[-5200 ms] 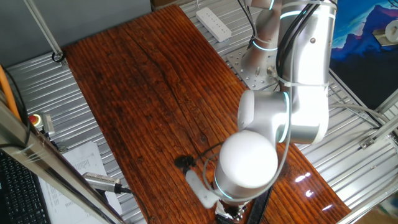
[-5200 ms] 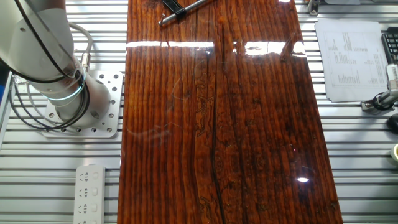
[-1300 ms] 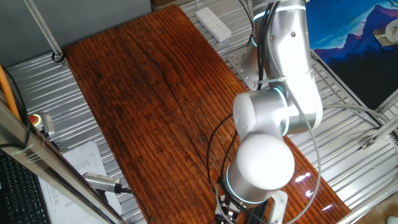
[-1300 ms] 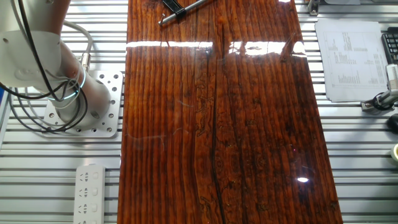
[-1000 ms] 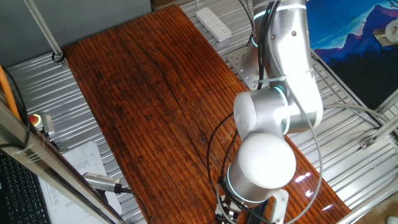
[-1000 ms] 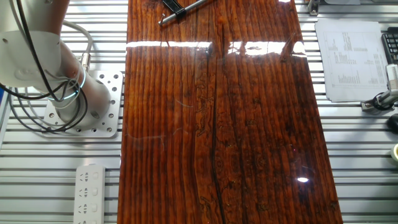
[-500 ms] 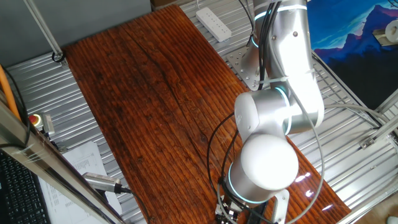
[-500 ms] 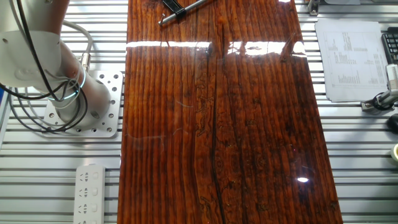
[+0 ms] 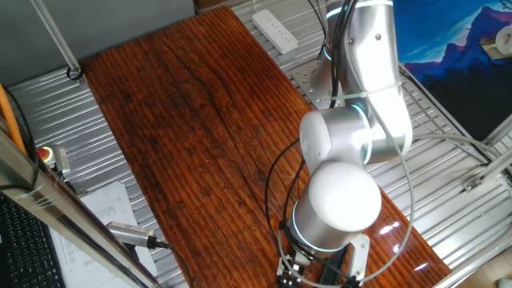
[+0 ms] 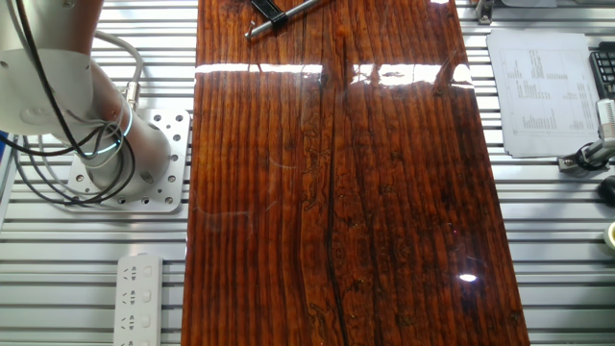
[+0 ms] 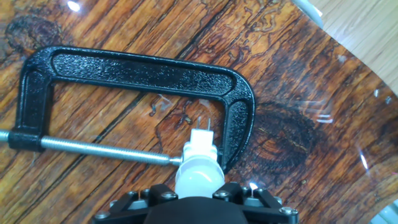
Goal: Install the light bulb by rotating it
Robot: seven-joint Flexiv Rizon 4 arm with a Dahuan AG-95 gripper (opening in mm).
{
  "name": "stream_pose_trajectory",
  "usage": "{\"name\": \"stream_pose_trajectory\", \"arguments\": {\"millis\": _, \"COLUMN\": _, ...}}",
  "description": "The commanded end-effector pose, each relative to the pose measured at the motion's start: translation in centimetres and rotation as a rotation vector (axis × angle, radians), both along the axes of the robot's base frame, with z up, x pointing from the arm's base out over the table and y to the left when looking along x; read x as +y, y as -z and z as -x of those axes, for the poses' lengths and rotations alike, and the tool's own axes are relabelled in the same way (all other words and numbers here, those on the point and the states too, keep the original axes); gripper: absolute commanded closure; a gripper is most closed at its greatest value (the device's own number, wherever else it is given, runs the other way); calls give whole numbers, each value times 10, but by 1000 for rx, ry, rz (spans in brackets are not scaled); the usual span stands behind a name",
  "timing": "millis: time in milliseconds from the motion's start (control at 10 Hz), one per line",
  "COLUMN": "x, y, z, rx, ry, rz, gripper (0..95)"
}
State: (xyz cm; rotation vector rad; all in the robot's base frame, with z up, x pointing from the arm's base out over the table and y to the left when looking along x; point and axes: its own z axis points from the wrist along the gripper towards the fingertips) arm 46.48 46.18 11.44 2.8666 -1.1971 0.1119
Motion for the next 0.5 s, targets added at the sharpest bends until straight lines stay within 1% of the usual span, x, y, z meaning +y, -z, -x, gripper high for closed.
{"name": "stream_pose_trajectory", "arguments": {"millis": 100, "x": 0, "y": 0, "z": 1, "rx": -11, "ry": -22, "rz": -5, "gripper": 380}}
{"name": "stream_pose_trajectory", "arguments": {"millis": 300, "x": 0, "y": 0, "z": 0, "rx": -17, "ry": -48, "rz": -8, "gripper": 380}}
{"name": "stream_pose_trajectory", "arguments": {"millis": 400, "x": 0, "y": 0, "z": 0, "rx": -24, "ry": -81, "rz": -15, "gripper": 380}}
{"name": "stream_pose_trajectory", "arguments": {"millis": 500, "x": 0, "y": 0, "z": 0, "rx": -23, "ry": -99, "rz": -25, "gripper": 380}}
